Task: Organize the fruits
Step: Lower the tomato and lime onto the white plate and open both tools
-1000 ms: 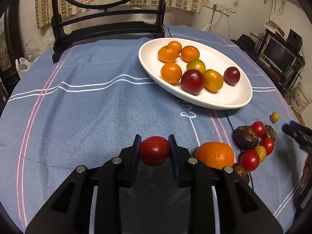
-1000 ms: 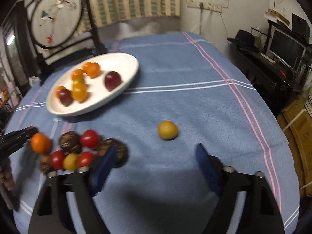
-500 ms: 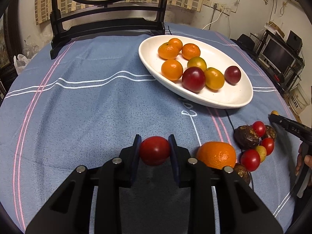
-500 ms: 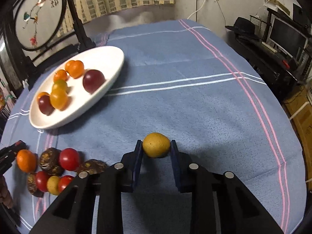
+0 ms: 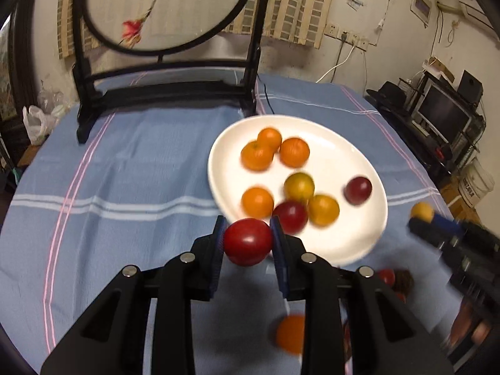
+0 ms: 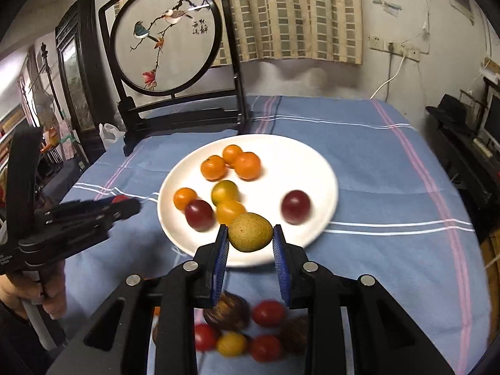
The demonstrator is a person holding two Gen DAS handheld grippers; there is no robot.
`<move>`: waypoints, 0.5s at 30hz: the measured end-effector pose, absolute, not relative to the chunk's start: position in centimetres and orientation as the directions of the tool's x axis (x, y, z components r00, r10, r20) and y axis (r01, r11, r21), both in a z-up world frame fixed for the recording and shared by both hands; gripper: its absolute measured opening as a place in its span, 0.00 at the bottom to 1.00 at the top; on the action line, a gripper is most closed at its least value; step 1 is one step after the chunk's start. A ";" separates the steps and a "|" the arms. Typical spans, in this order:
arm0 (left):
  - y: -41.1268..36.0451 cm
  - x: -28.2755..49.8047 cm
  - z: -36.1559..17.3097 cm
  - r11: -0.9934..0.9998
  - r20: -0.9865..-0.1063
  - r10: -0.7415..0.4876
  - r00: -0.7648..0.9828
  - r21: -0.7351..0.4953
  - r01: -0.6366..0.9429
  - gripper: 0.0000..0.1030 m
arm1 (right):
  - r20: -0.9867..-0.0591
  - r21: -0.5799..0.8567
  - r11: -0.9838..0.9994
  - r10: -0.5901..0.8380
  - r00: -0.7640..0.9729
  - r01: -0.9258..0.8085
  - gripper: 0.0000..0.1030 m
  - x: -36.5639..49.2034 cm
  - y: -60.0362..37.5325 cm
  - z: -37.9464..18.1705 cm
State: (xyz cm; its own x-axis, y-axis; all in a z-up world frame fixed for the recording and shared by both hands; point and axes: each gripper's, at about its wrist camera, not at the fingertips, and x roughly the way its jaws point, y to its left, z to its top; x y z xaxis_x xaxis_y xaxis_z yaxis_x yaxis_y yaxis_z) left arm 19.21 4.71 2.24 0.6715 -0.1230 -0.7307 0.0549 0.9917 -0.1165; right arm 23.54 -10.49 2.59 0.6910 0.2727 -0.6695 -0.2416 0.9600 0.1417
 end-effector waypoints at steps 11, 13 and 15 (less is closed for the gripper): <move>1.9 25.9 0.5 0.996 -0.754 -0.089 0.651 -0.086 0.036 0.27 | -0.697 0.201 0.951 0.307 0.647 -0.235 0.28 25.6 -10.2 -0.9; 1.5 26.7 0.1 0.996 -0.762 -0.089 0.642 -0.087 0.035 0.27 | -0.700 0.209 0.951 0.307 0.645 -0.227 0.30 25.9 -10.3 -1.1; 1.4 27.2 -0.3 0.995 -0.769 -0.091 0.633 -0.092 0.031 0.30 | -0.701 0.213 0.951 0.308 0.644 -0.223 0.40 26.1 -10.5 -1.4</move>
State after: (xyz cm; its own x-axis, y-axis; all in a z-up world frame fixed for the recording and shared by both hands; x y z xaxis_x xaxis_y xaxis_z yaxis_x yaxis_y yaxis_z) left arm 27.22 1.38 -0.34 0.6329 -0.0913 -0.7688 0.0313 0.9952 -0.0924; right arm 26.06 -10.49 -1.37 0.6436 0.3076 -0.7008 -0.2227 0.9513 0.2131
